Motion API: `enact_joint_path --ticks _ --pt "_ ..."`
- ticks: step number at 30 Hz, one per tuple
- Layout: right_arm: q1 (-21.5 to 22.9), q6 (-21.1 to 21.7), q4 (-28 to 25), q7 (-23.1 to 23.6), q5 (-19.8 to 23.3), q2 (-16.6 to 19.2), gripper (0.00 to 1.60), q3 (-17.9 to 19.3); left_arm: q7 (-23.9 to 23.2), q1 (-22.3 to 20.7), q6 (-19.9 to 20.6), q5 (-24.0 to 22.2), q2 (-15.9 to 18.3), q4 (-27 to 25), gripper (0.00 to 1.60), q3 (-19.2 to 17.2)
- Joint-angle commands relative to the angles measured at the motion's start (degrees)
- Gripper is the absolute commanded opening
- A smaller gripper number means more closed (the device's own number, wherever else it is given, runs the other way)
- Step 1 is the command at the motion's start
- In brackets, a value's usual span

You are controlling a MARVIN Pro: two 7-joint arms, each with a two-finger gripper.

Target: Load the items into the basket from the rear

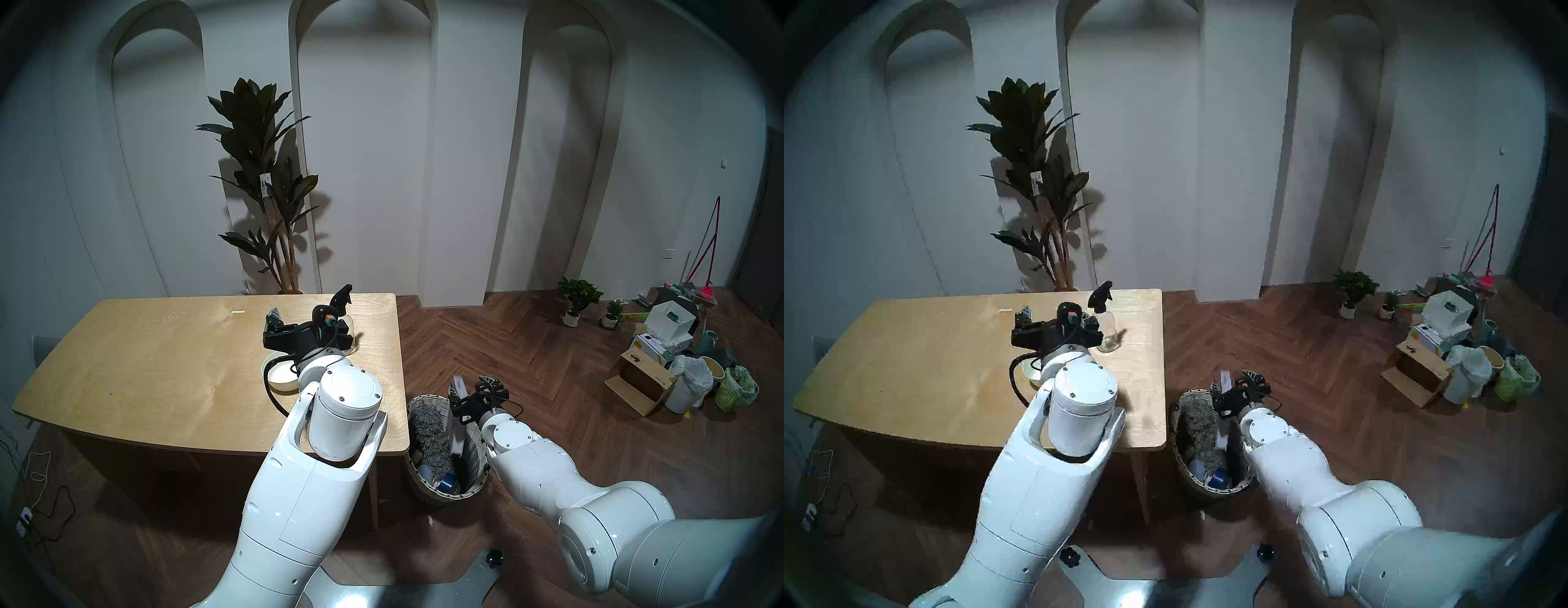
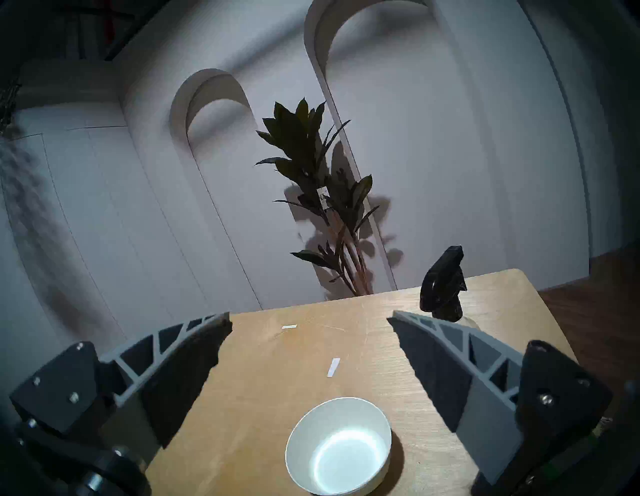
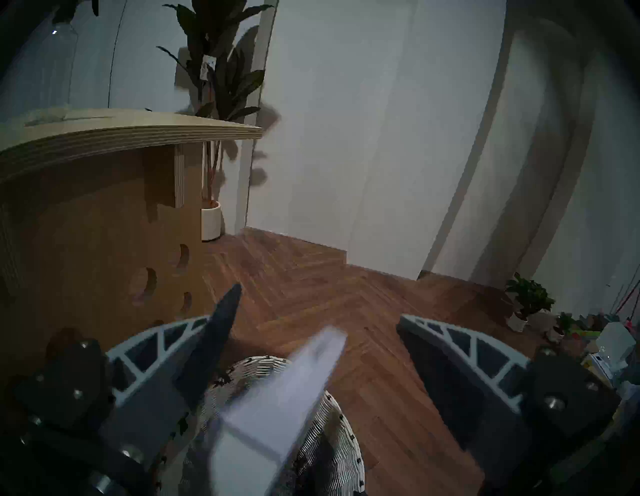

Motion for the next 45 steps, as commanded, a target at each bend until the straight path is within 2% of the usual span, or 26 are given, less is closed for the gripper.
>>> enact_joint_path --ticks 1,3,5,6,7,9,15,17,21,26,29,35,45 --pt "3.6 -4.3 2.7 -0.5 -0.7 -0.8 1.60 -0.6 -0.2 -0.9 -0.5 -0.2 0.3 -0.8 1.60 -1.1" --pt "4.1 -5.3 3.7 -0.4 0.0 -0.8 1.60 0.1 -1.0 -1.1 -0.5 -0.5 0.6 -0.7 1.60 -1.4" --pt "4.3 -7.4 4.0 1.6 -0.2 0.6 1.60 -0.1 -3.3 -3.3 2.0 -0.3 1.6 1.4 1.60 -1.4" --pt "4.3 -7.4 4.0 1.6 -0.2 0.6 1.60 -0.1 -3.3 -3.3 2.0 -0.3 1.6 1.4 1.60 -1.4" --pt "4.2 -8.5 4.1 1.7 -0.8 1.5 1.60 -0.4 -5.4 -4.8 1.4 -1.2 2.0 2.9 1.60 -1.5" --pt "4.4 -8.7 4.3 1.9 -0.7 1.8 1.60 -0.2 -6.3 -5.5 1.1 -1.5 2.0 3.4 1.60 -1.5" --pt "6.5 -7.8 4.9 2.4 1.2 3.6 1.60 2.2 -13.0 -8.9 0.5 -3.8 2.9 5.0 1.60 -1.1" --pt "6.8 -7.8 5.1 2.5 1.7 4.4 1.60 2.9 -14.9 -9.7 2.7 -1.9 5.1 6.5 1.60 0.6" --pt "7.6 -7.5 5.6 2.8 3.3 5.7 1.60 4.7 -19.4 -11.7 2.3 -3.6 6.6 7.1 1.60 1.2" --pt "8.8 -6.4 6.5 4.1 5.0 6.9 1.60 6.8 -25.2 -13.0 1.7 -3.8 11.2 7.5 1.60 0.7" --pt "9.5 -6.3 6.7 4.5 5.2 7.6 1.60 7.3 -27.6 -15.2 1.6 -3.8 12.5 9.6 1.60 0.2" --pt "11.0 -5.8 7.4 4.8 6.1 8.4 1.60 8.5 -31.5 -17.5 -0.6 -5.5 13.2 12.0 1.60 -2.9" --pt "10.6 -6.5 8.3 5.1 7.0 9.5 1.60 9.9 -40.3 -17.6 -10.6 -17.9 11.7 14.7 1.60 -11.5"
